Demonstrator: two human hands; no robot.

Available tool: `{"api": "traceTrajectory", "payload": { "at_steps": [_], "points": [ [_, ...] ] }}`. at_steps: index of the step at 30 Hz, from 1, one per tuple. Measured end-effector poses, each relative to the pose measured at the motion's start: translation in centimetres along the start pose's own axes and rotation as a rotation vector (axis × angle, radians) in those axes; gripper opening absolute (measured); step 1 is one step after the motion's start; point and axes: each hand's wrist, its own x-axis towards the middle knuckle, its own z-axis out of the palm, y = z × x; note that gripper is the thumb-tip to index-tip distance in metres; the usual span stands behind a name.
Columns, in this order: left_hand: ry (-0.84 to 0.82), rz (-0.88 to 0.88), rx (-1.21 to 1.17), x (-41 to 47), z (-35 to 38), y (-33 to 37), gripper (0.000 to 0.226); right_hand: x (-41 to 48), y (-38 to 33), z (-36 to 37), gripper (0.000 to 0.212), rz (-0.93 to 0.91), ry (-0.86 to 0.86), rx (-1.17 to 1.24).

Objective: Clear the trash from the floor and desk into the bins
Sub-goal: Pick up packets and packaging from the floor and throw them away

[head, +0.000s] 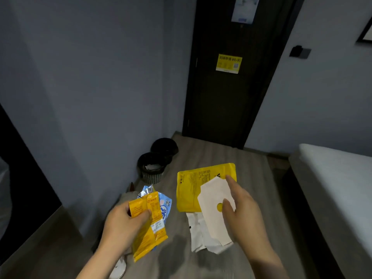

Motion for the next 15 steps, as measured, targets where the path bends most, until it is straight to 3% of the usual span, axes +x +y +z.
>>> {"api": "traceTrajectory", "payload": {
  "at_steps": [5, 15],
  "points": [
    [0.001, -0.042, 0.01, 5.8, 0.8, -0.6, 0.02, 5.2, 0.4, 3.2, 0.057, 0.013, -0.058, -0.02],
    [0.017, -0.098, -0.011, 20.4, 5.8, 0.8, 0.012, 21.2, 2.8, 7.9, 0.064, 0.066, -0.11, -0.033]
  ]
}}
